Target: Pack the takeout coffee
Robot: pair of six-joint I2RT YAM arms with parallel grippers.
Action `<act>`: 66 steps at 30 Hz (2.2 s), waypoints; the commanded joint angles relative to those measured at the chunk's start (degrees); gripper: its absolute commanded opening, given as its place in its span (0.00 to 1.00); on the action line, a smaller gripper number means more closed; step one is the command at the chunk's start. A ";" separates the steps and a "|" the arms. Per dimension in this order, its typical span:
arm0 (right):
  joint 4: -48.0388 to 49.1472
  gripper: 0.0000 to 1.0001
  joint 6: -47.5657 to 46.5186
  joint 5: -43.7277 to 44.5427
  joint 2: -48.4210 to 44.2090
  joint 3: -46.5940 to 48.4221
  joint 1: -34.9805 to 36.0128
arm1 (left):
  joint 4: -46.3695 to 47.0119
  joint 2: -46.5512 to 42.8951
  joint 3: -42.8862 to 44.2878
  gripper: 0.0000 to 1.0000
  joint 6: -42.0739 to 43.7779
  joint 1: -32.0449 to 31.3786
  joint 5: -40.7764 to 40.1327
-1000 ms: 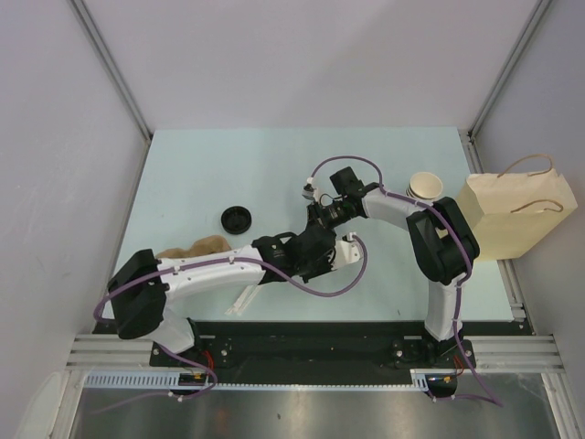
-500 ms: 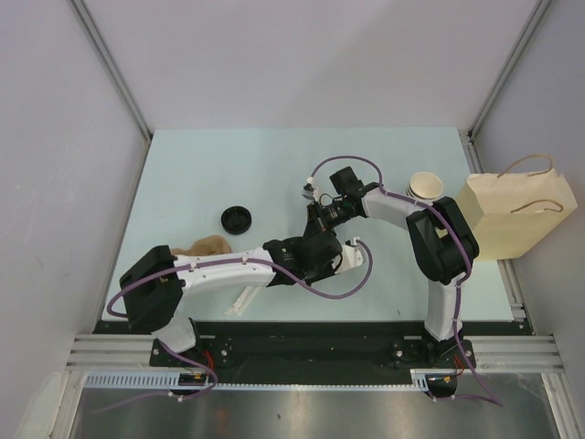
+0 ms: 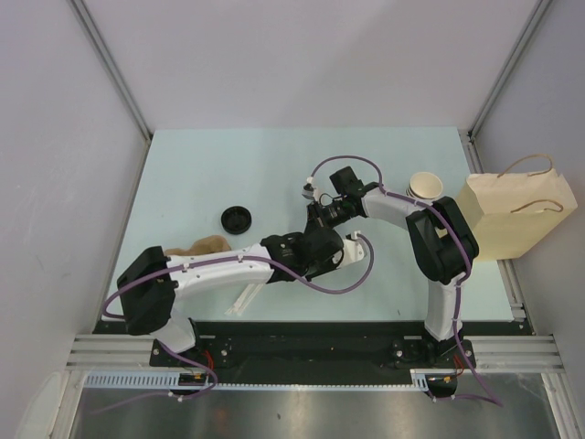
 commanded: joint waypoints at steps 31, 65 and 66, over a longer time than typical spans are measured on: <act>-1.02 0.00 -3.76 9.54 3.13 0.03 0.19 | 2.92 5.24 -8.59 0.29 -0.61 0.17 -0.92; -0.49 0.00 -5.17 7.43 -2.49 0.12 2.21 | -3.93 -18.66 1.52 0.58 -5.53 9.99 28.48; -0.32 0.00 -5.08 7.26 -2.93 0.12 2.21 | -4.54 -19.89 1.52 0.61 -6.14 14.45 31.83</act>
